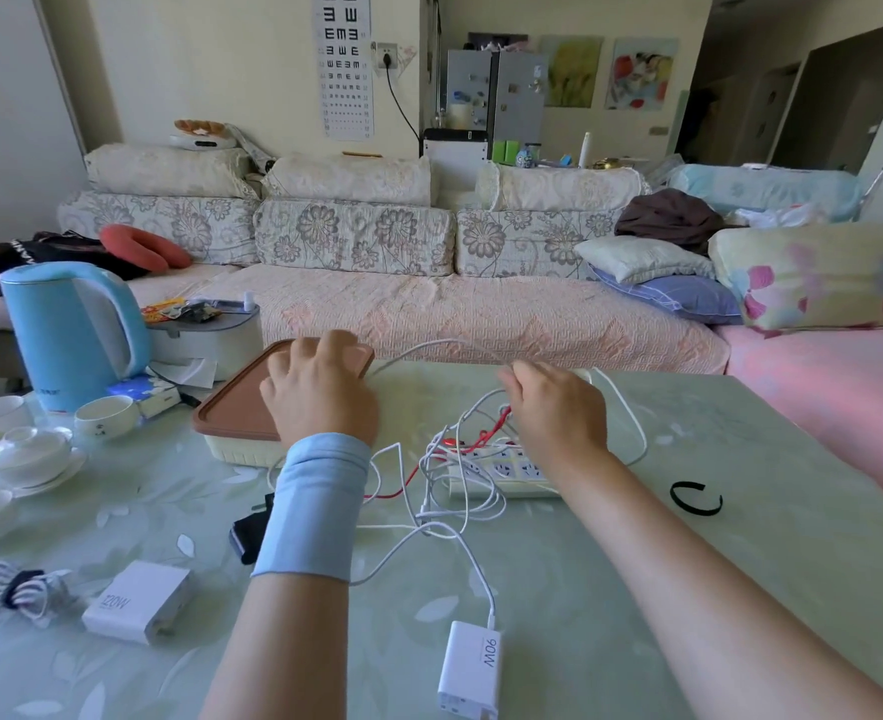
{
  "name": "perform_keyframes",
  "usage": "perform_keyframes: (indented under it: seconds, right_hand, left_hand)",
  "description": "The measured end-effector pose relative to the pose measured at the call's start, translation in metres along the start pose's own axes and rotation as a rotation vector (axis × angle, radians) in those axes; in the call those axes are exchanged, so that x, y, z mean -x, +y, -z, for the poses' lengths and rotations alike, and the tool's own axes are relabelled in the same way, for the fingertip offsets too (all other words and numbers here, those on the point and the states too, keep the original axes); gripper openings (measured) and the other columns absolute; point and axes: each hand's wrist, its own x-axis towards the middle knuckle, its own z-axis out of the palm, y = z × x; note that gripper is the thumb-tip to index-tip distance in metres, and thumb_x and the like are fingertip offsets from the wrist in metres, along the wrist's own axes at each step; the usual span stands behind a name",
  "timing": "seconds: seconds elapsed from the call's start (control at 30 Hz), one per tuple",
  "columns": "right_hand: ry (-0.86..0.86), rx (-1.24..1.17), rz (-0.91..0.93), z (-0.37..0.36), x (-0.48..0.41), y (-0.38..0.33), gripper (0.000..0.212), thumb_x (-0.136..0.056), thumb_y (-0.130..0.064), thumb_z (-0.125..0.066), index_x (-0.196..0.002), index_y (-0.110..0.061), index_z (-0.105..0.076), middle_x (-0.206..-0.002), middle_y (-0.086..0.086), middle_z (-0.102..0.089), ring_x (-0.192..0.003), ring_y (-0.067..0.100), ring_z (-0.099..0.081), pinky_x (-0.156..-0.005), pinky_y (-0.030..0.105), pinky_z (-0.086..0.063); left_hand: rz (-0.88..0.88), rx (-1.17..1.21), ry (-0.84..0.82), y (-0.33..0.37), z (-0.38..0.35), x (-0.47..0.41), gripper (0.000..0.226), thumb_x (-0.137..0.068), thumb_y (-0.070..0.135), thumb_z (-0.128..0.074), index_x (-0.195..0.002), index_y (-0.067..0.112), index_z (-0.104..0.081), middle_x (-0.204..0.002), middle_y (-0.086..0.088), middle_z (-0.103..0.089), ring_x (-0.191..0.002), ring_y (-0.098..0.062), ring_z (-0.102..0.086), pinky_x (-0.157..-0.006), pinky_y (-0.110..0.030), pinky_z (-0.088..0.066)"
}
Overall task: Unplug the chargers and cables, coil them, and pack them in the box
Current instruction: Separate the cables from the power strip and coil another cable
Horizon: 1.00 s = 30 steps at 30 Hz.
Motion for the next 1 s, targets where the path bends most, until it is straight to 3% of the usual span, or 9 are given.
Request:
perform_keyframes:
  seconds: [0.13,0.27,0.37,0.5,0.6,0.77,0.83,0.9,1.0]
  right_hand:
    - [0.014,0.044,0.156,-0.003,-0.002,-0.015,0.039,-0.097,-0.036,-0.042,-0.072,-0.017,-0.065,-0.063,0.001,-0.059,-0.057,0.027,-0.059,-0.047,0.026,-0.032]
    - [0.014,-0.071,0.246,0.003,0.0,-0.021,0.044,-0.098,-0.046,-0.036,-0.076,-0.02,-0.065,-0.068,-0.004,-0.059,-0.061,0.022,-0.057,-0.049,0.028,-0.034]
    - [-0.325,-0.313,0.131,0.006,-0.003,-0.017,0.042,-0.092,-0.059,-0.043,-0.072,-0.025,-0.057,-0.065,-0.011,-0.045,-0.061,0.012,-0.041,-0.054,0.03,-0.028]
    - [-0.797,-0.844,-0.203,0.014,-0.007,0.0,0.023,-0.085,-0.028,-0.076,-0.078,-0.008,-0.066,-0.055,-0.016,-0.056,-0.053,-0.002,-0.045,-0.058,0.023,-0.036]
    - [-0.674,-0.564,-0.312,0.009,-0.006,0.024,0.009,-0.084,-0.022,-0.074,-0.076,-0.022,-0.07,-0.058,-0.013,-0.061,-0.056,0.004,-0.054,-0.058,0.024,-0.041]
    - [-0.55,-0.405,-0.647,-0.001,-0.002,0.044,0.012,-0.079,-0.017,-0.065,-0.072,-0.008,-0.067,-0.056,0.003,-0.06,-0.049,0.023,-0.058,-0.053,0.027,-0.053]
    - [-0.692,-0.527,-0.678,0.002,-0.004,0.038,0.013,-0.075,-0.016,-0.071,-0.07,-0.008,-0.062,-0.058,0.005,-0.058,-0.048,0.022,-0.062,-0.067,0.044,-0.062]
    - [-0.751,-0.632,-0.708,0.01,-0.01,0.028,0.018,-0.076,-0.02,-0.071,-0.075,-0.007,-0.06,-0.067,0.006,-0.059,-0.054,0.02,-0.066,-0.065,0.041,-0.062]
    - [-0.802,-0.115,-0.56,0.04,-0.021,0.009,0.022,-0.085,-0.022,-0.056,-0.093,-0.004,-0.065,-0.087,0.013,-0.07,-0.075,0.026,-0.072,-0.061,0.023,-0.051]
  left_hand:
    - [-0.358,0.265,-0.14,0.025,0.001,0.011,0.069,-0.066,-0.016,-0.045,-0.123,0.019,-0.062,-0.118,-0.007,-0.064,-0.11,-0.029,-0.053,-0.096,-0.035,-0.039]
    - [-0.438,0.232,-0.279,0.038,-0.011,0.026,0.037,-0.083,0.0,-0.045,-0.108,0.013,-0.069,-0.105,-0.009,-0.067,-0.105,-0.03,-0.052,-0.092,-0.036,-0.041]
    - [-0.294,0.166,-0.317,0.035,-0.012,0.027,0.025,-0.089,0.036,-0.053,-0.082,0.017,-0.068,-0.087,-0.003,-0.065,-0.092,-0.028,-0.057,-0.075,-0.031,-0.039]
    - [-0.174,0.025,-0.414,0.026,-0.006,0.019,0.031,-0.076,0.056,-0.068,-0.082,0.026,-0.07,-0.088,0.003,-0.069,-0.084,-0.021,-0.06,-0.066,-0.024,-0.036]
    - [-0.15,0.026,-0.358,0.021,0.003,0.011,0.026,-0.08,0.054,-0.066,-0.079,0.028,-0.065,-0.084,0.005,-0.065,-0.076,-0.02,-0.053,-0.064,-0.024,-0.035]
    - [-0.135,0.251,0.056,0.021,0.028,-0.004,0.024,-0.085,0.047,-0.062,-0.078,0.025,-0.061,-0.074,0.002,-0.065,-0.074,-0.027,-0.056,-0.06,-0.029,-0.038]
    - [-0.158,0.174,-0.057,0.018,0.029,-0.007,0.023,-0.085,0.048,-0.061,-0.079,0.026,-0.062,-0.08,0.002,-0.069,-0.078,-0.027,-0.06,-0.064,-0.03,-0.045]
    - [-0.18,0.08,-0.182,0.013,0.024,-0.005,0.024,-0.084,0.05,-0.061,-0.081,0.026,-0.065,-0.083,0.004,-0.071,-0.082,-0.027,-0.063,-0.069,-0.031,-0.049]
    - [-0.166,0.121,-0.201,0.014,0.019,-0.001,0.023,-0.084,0.048,-0.062,-0.085,0.026,-0.069,-0.084,0.003,-0.072,-0.083,-0.027,-0.063,-0.07,-0.031,-0.05]
